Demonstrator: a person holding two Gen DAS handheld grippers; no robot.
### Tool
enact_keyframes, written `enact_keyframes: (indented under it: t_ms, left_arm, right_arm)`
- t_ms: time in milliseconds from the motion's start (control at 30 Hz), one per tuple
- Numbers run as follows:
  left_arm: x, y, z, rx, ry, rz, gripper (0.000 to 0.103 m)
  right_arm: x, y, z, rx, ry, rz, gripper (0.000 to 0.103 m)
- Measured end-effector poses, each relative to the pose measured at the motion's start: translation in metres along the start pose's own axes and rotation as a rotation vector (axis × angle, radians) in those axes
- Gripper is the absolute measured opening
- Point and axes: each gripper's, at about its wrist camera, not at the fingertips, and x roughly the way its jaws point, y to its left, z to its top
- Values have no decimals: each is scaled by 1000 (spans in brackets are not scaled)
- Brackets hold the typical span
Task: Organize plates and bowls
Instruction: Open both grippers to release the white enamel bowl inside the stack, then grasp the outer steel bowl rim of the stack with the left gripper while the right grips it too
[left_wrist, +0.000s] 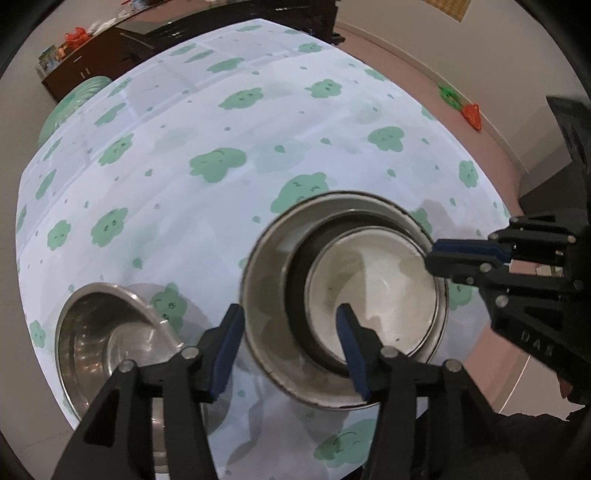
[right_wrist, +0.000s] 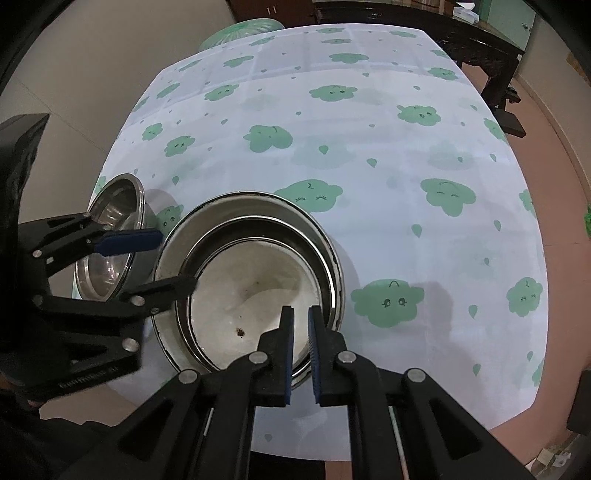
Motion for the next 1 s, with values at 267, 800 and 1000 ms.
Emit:
enact_keyframes:
  t_ms: [267, 800, 1000]
  left_arm:
    - [3, 29, -7, -73, 10, -7, 58]
    - [23, 31, -7, -92, 59, -11, 58]
    - [28, 29, -5, -88, 71, -16, 58]
  right_arm:
    - [1, -11, -4, 30, 0, -22, 9]
    - [7, -32, -7, 101, 3, -5, 13]
    - [12, -34, -6, 110, 15, 20, 13]
